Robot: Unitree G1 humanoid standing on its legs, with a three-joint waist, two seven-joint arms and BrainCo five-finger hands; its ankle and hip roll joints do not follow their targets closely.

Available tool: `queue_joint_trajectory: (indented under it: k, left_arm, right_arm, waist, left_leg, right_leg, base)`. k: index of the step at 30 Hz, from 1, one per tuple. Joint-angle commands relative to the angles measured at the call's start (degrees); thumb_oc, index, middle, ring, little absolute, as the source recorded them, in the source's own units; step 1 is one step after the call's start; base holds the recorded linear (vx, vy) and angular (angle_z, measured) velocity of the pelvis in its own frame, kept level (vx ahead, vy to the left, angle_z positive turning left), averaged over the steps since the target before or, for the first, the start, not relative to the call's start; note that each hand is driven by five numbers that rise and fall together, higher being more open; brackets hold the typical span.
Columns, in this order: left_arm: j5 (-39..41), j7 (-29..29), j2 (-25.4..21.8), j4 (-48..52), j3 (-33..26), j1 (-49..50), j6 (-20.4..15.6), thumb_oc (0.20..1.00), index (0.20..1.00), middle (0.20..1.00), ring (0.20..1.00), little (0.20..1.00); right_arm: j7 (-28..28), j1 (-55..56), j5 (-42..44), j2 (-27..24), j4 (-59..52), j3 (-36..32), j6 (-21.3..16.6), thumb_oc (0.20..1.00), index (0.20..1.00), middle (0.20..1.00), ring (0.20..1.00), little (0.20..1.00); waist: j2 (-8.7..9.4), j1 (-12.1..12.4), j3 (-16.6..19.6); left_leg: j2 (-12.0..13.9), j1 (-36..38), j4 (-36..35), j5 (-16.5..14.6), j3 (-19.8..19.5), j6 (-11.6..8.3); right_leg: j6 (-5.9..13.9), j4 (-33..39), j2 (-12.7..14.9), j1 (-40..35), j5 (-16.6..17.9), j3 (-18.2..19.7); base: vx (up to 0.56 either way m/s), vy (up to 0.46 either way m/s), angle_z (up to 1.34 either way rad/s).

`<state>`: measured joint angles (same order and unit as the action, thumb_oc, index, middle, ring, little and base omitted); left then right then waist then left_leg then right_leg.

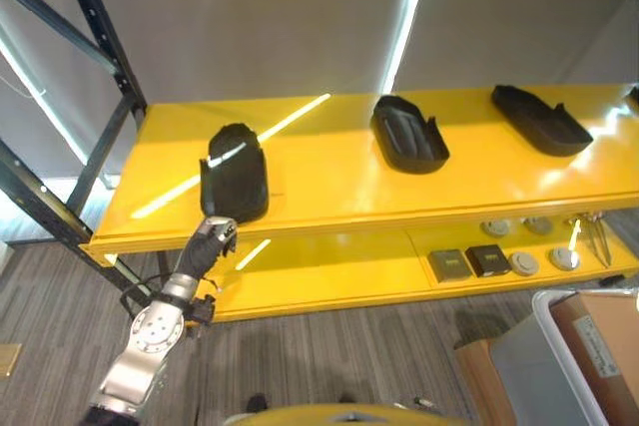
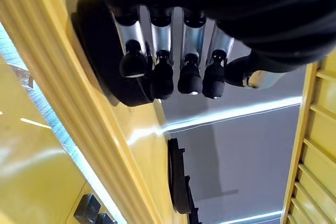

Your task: Move parts from the plastic box to the shelf.

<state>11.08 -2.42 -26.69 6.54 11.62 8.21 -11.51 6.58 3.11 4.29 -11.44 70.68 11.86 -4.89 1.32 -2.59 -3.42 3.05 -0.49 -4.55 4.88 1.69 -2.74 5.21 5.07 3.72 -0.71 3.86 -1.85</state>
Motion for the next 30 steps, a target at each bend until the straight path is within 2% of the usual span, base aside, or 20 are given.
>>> queue_joint_trajectory:
  k: [1,9,19,30]
  left_arm:
    - [-1.4,-2.5,-0.5,1.1,-1.7,-7.9,-2.5,0.200,0.200,0.200,0.200,0.200]
    - [-2.8,-7.0,-0.4,-1.3,-1.4,-13.7,-3.3,0.200,0.200,0.200,0.200,0.200]
    - [-5.7,-12.7,-0.1,-4.9,-1.8,-18.0,-3.4,0.200,0.200,0.200,0.200,0.200]
    - [-8.3,-20.0,-1.5,-11.0,-4.2,-24.8,-3.2,0.200,0.200,0.200,0.200,0.200]
  right_arm:
    - [1.7,-3.3,0.7,1.3,1.5,1.4,-0.3,1.000,1.000,1.000,1.000,1.000]
    - [3.3,-5.8,0.7,1.1,-0.1,3.1,-0.8,1.000,1.000,1.000,1.000,1.000]
    - [3.9,-7.5,-0.1,1.4,-2.2,5.9,-1.5,1.000,1.000,1.000,1.000,1.000]
    - [4.1,-7.7,0.2,1.3,-1.6,6.3,-1.8,1.000,1.000,1.000,1.000,1.000]
  waist:
    - [1.83,-0.8,-2.5]
    - [1.26,-1.3,-5.1]
    - [0.75,-1.5,-6.7]
    - [1.20,-2.4,-7.6]
  left_leg:
    - [5.2,-3.2,0.9,-3.2,-5.0,-2.45]
    - [4.9,-7.2,0.2,-1.4,-4.4,-2.67]
    - [4.6,-9.1,0.0,-0.9,-4.7,-2.64]
    - [4.7,-10.2,0.0,-0.7,-4.1,-2.65]
  right_leg:
    - [3.29,-3.1,4.2,2.8,-3.8,0.6]
    - [3.44,-1.9,4.0,7.1,-1.9,1.1]
    - [3.56,-1.4,4.3,8.9,-1.3,1.5]
    - [3.75,-1.4,4.3,10.9,-0.8,2.5]
  base:
    - [-0.06,-0.005,0.00]
    - [-0.02,0.000,-0.06]
    - [0.01,0.001,-0.02]
    - [0.00,0.001,-0.01]
